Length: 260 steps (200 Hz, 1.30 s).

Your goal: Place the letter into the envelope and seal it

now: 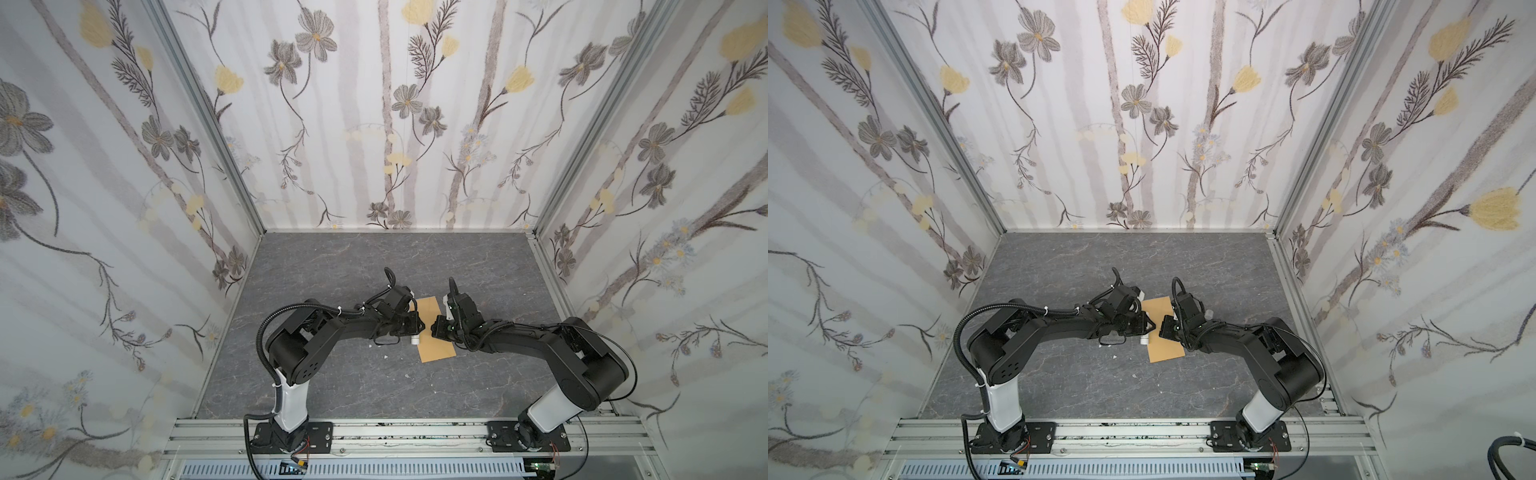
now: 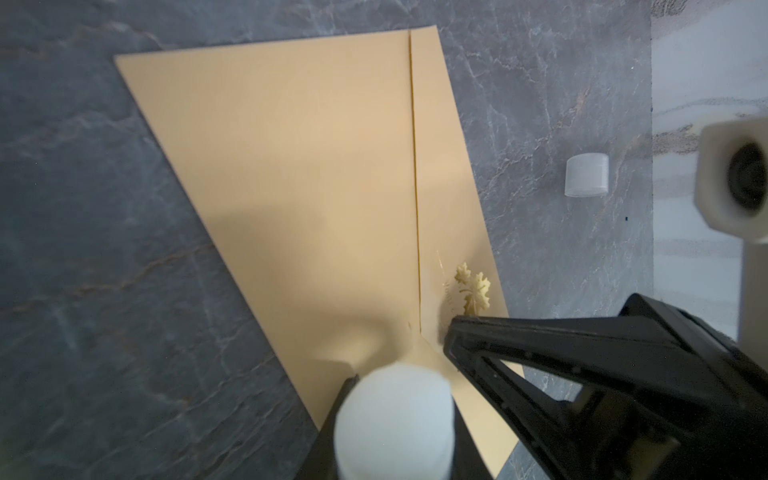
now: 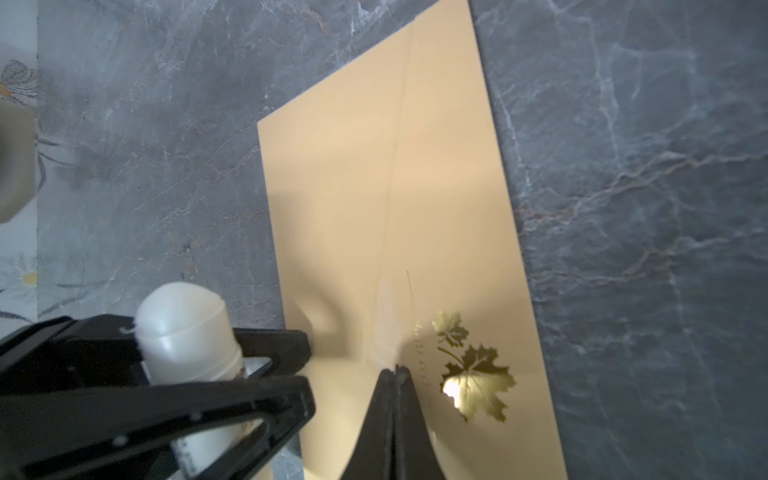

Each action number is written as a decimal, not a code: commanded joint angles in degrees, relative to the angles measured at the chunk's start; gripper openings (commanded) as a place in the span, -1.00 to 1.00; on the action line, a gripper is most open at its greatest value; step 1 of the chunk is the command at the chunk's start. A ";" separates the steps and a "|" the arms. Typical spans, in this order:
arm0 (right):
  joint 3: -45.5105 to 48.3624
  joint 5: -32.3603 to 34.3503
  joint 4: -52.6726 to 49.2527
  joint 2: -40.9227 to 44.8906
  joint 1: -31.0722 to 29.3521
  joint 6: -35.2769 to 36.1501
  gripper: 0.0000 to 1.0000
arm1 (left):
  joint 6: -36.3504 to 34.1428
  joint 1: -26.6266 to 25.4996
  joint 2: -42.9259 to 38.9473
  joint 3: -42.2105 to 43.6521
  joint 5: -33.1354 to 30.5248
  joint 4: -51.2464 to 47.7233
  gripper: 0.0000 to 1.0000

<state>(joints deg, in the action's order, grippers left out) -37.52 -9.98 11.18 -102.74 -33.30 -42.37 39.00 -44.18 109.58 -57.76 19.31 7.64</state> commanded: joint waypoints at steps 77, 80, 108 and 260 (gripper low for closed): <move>-0.57 -2.65 3.30 -0.48 -0.38 -1.72 -1.00 | -0.57 -0.14 0.73 0.24 -1.34 -6.73 -1.00; -0.41 -2.67 3.27 -0.11 -0.17 -1.75 -1.00 | -0.59 -0.12 0.72 0.21 -1.34 -6.76 -1.00; -0.65 -2.02 2.20 1.96 1.05 -1.10 -1.00 | -0.68 -0.16 0.48 0.22 -1.45 -7.02 -1.00; 0.64 -3.20 4.30 -0.59 -0.39 -2.52 -1.00 | -0.87 0.72 0.45 0.24 -4.18 -8.40 -1.00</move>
<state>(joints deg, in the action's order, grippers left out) -37.39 -12.58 15.70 -104.66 -33.54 -43.92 38.54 -44.03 109.60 -57.89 18.85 7.07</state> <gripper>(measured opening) 0.050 0.247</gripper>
